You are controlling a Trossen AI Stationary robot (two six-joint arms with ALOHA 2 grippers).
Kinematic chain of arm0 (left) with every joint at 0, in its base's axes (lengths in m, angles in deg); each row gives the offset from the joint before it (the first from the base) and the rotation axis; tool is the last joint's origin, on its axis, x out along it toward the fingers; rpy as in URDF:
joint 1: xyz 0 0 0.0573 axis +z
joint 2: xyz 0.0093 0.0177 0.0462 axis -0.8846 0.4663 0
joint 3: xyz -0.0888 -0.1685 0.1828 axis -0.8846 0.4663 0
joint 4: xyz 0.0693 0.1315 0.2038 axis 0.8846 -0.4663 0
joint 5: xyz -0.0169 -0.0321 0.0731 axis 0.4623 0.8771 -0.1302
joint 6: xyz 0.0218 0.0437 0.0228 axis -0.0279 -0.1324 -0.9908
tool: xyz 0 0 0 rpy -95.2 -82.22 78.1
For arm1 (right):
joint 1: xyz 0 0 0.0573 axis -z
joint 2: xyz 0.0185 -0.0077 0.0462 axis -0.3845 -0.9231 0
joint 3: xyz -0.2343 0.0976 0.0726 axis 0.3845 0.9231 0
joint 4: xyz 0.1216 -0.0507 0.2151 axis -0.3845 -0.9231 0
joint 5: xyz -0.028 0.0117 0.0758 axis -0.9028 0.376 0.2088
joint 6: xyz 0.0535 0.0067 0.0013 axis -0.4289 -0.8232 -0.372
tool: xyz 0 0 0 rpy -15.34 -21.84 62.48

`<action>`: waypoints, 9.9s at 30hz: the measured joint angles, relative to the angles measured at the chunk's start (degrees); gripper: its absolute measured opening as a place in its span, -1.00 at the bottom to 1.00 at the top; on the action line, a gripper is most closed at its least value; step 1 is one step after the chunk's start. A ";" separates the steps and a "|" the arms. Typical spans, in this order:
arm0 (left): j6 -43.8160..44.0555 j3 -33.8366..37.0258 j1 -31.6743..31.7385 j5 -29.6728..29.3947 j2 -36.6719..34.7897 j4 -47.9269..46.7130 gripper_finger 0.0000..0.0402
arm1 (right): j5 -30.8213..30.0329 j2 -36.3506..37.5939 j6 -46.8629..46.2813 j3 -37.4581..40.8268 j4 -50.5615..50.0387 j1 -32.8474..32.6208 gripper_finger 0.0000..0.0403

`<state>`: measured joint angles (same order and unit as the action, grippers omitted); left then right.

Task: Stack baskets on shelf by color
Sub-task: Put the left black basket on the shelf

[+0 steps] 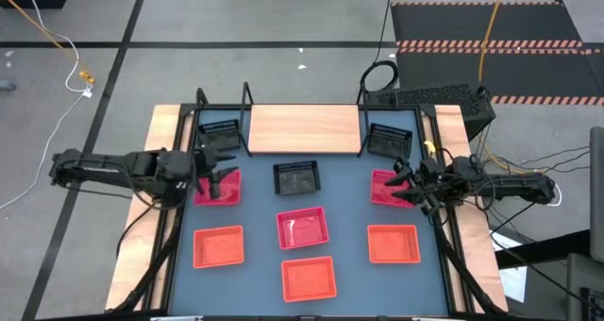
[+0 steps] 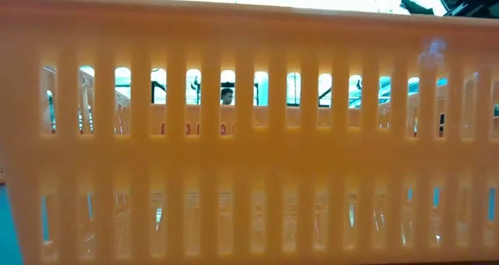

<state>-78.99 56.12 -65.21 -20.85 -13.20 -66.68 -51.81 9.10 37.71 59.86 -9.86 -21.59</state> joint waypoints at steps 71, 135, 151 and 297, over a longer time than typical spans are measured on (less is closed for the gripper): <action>25.62 -9.63 60.85 -2.61 39.88 -18.03 -0.68 | -24.59 -25.11 -2.21 0.02 7.65 -5.76 -0.23; 13.91 -39.58 53.43 -5.65 29.32 -44.73 -0.97 | -24.76 -25.08 -0.90 0.04 6.62 -5.78 -0.23; -4.34 -58.90 40.07 6.99 31.78 -21.93 -0.94 | -24.78 -25.08 -0.92 0.04 6.84 -5.76 -0.23; 4.34 -39.62 5.86 5.08 52.78 -16.10 -0.40 | -25.73 -26.13 3.65 0.00 8.19 -8.27 -0.23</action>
<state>-74.65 16.50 -59.35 -15.78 39.58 -82.79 -77.53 -17.03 41.37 59.86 -1.68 -29.86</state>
